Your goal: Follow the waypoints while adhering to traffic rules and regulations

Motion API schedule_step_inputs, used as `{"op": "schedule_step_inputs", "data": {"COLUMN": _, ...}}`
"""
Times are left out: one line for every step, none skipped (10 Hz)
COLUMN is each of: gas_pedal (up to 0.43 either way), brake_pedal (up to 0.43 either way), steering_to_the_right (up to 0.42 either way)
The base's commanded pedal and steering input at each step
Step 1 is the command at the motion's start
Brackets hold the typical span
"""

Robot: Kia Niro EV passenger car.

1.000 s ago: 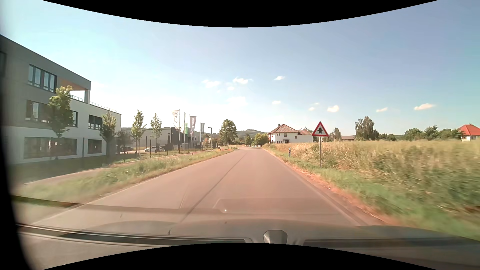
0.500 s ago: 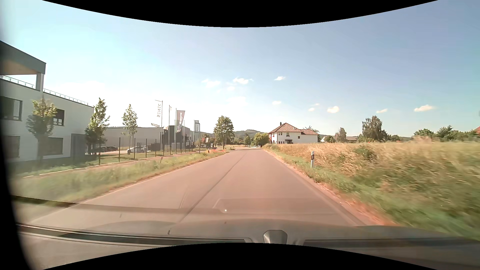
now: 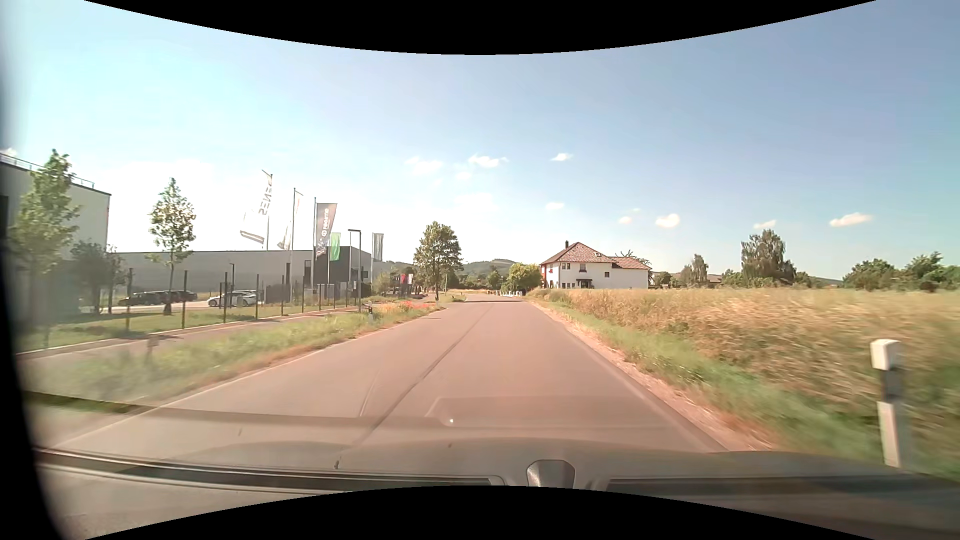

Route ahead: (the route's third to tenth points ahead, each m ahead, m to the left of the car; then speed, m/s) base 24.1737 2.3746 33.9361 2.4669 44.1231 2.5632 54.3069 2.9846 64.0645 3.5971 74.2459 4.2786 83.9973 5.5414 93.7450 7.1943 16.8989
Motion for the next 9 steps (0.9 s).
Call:
{"op": "schedule_step_inputs", "data": {"gas_pedal": 0.169, "brake_pedal": 0.006, "steering_to_the_right": 0.003}}
{"op": "schedule_step_inputs", "data": {"gas_pedal": 0.169, "brake_pedal": 0.006, "steering_to_the_right": 0.003}}
{"op": "schedule_step_inputs", "data": {"gas_pedal": 0.169, "brake_pedal": 0.006, "steering_to_the_right": 0.003}}
{"op": "schedule_step_inputs", "data": {"gas_pedal": 0.177, "brake_pedal": 0.006, "steering_to_the_right": 0.002}}
{"op": "schedule_step_inputs", "data": {"gas_pedal": 0.189, "brake_pedal": 0.006, "steering_to_the_right": 0.003}}
{"op": "schedule_step_inputs", "data": {"gas_pedal": 0.197, "brake_pedal": 0.006, "steering_to_the_right": 0.003}}
{"op": "schedule_step_inputs", "data": {"gas_pedal": 0.197, "brake_pedal": 0.006, "steering_to_the_right": 0.002}}
{"op": "schedule_step_inputs", "data": {"gas_pedal": 0.197, "brake_pedal": 0.006, "steering_to_the_right": 0.003}}
{"op": "schedule_step_inputs", "data": {"gas_pedal": 0.197, "brake_pedal": 0.006, "steering_to_the_right": 0.002}}
